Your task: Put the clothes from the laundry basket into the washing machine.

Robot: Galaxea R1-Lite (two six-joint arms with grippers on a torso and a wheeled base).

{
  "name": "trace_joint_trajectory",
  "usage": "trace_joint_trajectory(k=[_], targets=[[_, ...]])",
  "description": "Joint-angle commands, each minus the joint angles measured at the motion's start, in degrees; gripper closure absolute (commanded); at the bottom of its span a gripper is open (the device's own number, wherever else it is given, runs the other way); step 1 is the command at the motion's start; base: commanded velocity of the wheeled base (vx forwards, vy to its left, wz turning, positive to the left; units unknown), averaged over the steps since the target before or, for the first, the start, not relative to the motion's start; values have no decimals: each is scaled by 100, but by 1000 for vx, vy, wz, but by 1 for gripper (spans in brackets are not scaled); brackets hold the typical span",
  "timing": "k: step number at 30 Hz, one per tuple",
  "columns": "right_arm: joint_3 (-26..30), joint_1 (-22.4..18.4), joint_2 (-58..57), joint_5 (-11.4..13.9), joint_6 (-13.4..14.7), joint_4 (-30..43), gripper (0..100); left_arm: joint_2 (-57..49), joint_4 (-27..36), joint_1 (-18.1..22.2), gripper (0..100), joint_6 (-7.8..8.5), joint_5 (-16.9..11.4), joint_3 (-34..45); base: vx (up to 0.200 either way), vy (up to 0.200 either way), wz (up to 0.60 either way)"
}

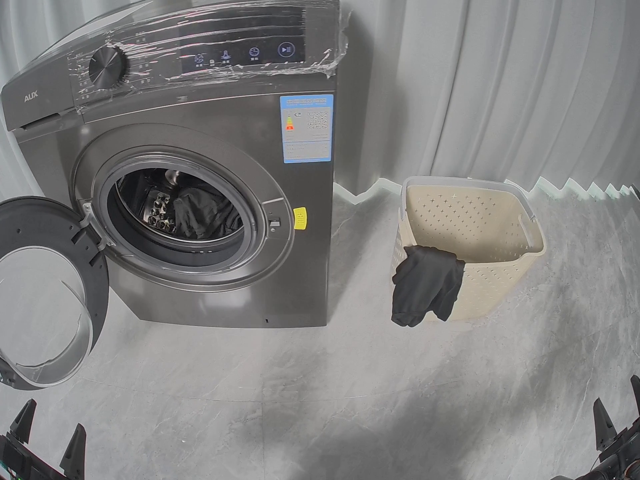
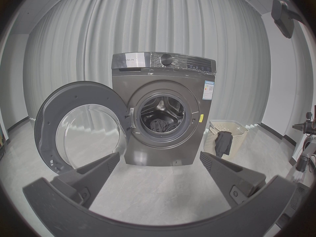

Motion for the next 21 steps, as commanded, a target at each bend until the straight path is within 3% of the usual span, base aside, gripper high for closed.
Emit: trace_joint_trajectory(k=[1, 7, 16, 21], targets=[[99, -2, -74, -2, -3, 4, 0, -74, 0, 1, 0, -2, -2, 92, 0, 0, 0], [99, -2, -74, -2, -3, 4, 0, -74, 0, 1, 0, -2, -2, 92, 0, 0, 0], [99, -2, -74, -2, -3, 4, 0, -74, 0, 1, 0, -2, -2, 92, 200, 0, 0], [99, -2, -74, -2, -3, -5, 0, -74, 0, 1, 0, -2, -2, 92, 0, 0, 0]])
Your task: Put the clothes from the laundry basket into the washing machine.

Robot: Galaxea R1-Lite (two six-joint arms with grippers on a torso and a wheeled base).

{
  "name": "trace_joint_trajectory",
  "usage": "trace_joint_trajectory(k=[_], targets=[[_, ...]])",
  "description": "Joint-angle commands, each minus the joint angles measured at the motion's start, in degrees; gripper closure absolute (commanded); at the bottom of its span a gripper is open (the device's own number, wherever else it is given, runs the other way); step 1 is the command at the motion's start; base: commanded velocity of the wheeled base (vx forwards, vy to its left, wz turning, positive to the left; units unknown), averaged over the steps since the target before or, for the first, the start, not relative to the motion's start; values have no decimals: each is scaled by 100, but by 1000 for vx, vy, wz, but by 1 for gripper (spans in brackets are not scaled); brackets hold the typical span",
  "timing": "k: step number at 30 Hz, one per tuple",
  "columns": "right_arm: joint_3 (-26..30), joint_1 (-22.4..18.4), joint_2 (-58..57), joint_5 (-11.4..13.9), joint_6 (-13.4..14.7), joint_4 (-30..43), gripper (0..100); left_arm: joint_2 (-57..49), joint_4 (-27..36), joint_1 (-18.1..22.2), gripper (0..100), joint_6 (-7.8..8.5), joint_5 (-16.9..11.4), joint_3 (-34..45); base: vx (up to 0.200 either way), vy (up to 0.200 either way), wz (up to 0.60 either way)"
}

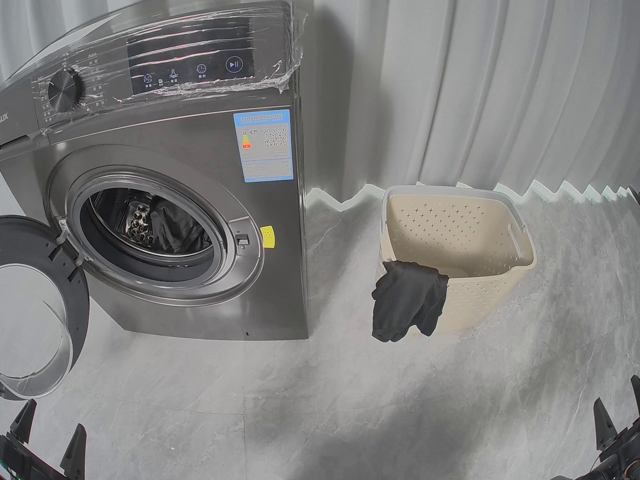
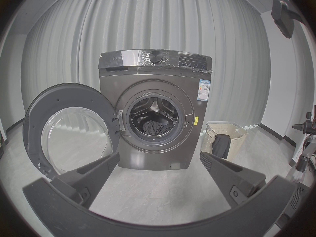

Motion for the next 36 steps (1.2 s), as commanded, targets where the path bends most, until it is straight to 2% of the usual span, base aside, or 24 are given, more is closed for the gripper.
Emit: trace_joint_trajectory(k=[1, 7, 25, 36], targets=[[101, 0, -82, 0, -3, 4, 0, -82, 2, 1, 0, -2, 1, 92, 0, 0, 0], [101, 0, -82, 0, -3, 4, 0, -82, 2, 1, 0, -2, 1, 84, 0, 0, 0], [101, 0, -82, 0, -3, 4, 0, -82, 2, 1, 0, -2, 1, 92, 0, -200, 0], [101, 0, -82, 0, -3, 4, 0, -82, -7, 1, 0, -2, 9, 92, 0, 0, 0]])
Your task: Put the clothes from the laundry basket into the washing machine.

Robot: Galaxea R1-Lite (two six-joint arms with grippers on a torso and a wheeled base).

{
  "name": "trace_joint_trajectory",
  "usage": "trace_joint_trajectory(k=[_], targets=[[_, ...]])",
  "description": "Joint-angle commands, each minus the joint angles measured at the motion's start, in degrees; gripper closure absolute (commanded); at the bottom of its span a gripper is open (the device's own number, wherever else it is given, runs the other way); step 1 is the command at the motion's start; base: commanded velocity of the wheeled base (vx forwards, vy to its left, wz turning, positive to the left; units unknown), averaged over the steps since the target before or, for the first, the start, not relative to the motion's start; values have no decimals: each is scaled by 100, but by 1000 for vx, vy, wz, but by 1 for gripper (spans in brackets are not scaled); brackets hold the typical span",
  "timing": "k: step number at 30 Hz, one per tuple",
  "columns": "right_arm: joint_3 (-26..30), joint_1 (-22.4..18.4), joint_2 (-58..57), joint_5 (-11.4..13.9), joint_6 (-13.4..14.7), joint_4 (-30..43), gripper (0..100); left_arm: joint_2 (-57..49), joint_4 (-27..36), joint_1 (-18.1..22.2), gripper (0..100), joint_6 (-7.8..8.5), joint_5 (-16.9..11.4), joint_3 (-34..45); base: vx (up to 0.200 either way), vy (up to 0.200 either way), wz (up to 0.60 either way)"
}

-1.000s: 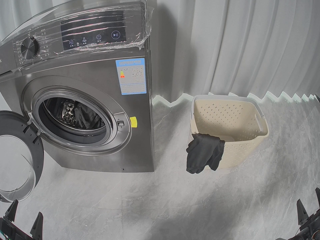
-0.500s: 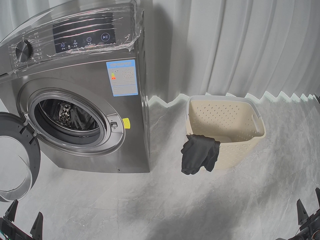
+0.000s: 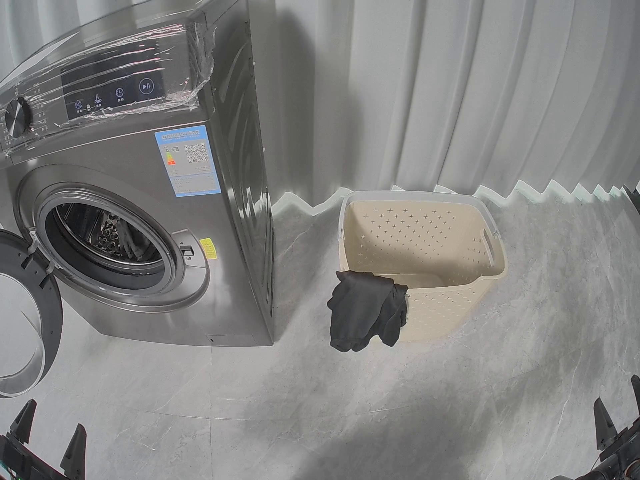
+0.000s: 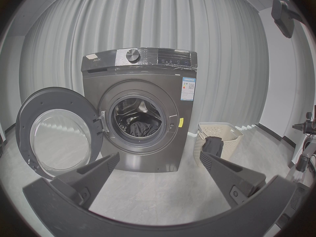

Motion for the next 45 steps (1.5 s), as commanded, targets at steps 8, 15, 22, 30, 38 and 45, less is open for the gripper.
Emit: trace_joint_trajectory(k=[8, 15, 22, 30, 38, 45], targets=[[101, -2, -88, 0, -3, -5, 0, -88, 2, 1, 0, -2, 1, 92, 0, -100, 0], [101, -2, -88, 0, -3, -5, 0, -88, -7, 10, 0, 16, 1, 92, 0, -57, 0], [101, -2, -88, 0, -3, 4, 0, -88, 2, 10, 0, 16, 1, 84, 0, 0, 0], [101, -2, -88, 0, -3, 4, 0, -88, 2, 10, 0, 7, 1, 84, 150, 0, 0], [101, -2, -88, 0, -3, -5, 0, -88, 2, 10, 0, 7, 1, 84, 0, 0, 0], [101, -11, -88, 9, -12, 4, 0, -88, 2, 10, 0, 7, 1, 92, 143, 0, 0]])
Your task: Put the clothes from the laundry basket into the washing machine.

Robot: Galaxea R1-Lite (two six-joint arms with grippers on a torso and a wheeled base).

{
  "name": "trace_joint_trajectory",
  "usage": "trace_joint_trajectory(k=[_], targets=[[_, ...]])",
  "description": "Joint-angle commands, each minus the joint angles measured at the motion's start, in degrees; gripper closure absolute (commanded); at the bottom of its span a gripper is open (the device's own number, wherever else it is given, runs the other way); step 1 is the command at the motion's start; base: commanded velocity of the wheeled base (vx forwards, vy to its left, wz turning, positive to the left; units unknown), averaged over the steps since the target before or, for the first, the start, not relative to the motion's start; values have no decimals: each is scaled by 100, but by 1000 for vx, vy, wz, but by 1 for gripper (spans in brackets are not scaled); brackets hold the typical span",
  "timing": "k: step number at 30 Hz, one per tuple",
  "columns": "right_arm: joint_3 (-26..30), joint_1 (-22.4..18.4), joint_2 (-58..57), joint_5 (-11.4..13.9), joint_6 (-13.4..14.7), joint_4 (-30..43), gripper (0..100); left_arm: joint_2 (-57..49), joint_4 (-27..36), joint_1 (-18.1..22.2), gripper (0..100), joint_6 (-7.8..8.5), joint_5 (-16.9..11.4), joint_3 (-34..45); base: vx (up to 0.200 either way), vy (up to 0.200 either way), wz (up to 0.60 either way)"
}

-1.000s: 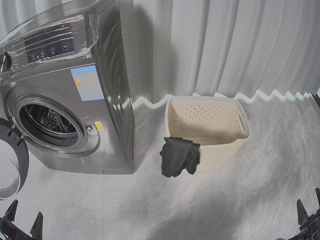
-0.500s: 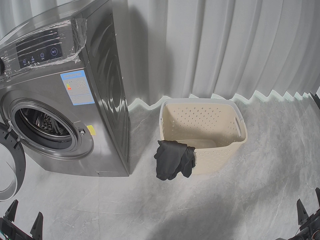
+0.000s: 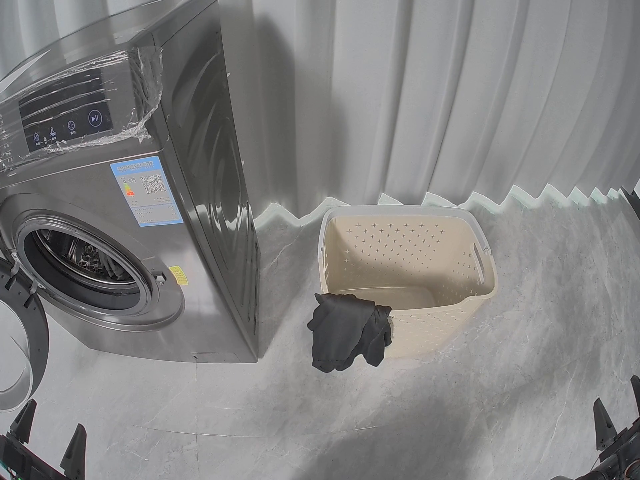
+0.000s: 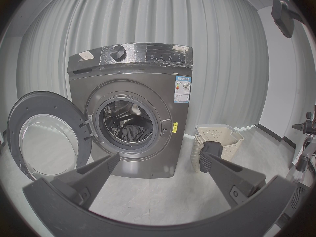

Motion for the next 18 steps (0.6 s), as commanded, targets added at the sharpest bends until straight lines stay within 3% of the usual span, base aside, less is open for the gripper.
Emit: trace_joint_trajectory(k=[1, 7, 9, 10, 11, 12, 13, 15, 18], targets=[[101, -9, -93, 12, -20, 13, 0, -93, 2, 0, 0, 1, 1, 84, 200, 0, 0], [101, -9, -93, 91, -64, -31, 0, -93, 2, 0, 0, 10, 1, 84, 0, 0, 0], [-224, -17, -93, 126, -46, -225, 0, -93, -7, 0, 0, 10, 1, 92, 0, 0, 0], [-901, 9, 83, 117, 33, -339, 0, -93, 2, 0, 0, 10, 1, 92, 0, 0, 0], [-1015, 18, 162, 109, 68, -339, 0, -93, 2, 0, 0, 10, 1, 92, 0, 0, 0], [-1490, 106, 672, 109, 253, -277, 0, -93, 2, 0, 0, 27, 1, 84, 0, 0, 0], [-1490, 106, 672, 109, 253, -277, 0, -93, 2, 0, 0, 27, 1, 84, 0, 0, 0], [-1718, 343, 1384, 267, 367, -5, 0, -93, -7, 0, 0, 27, 1, 92, 0, 0, 0], [-1569, 659, 1990, 741, 349, 180, 0, -93, 2, 0, 0, 27, 1, 92, 0, 0, 0]])
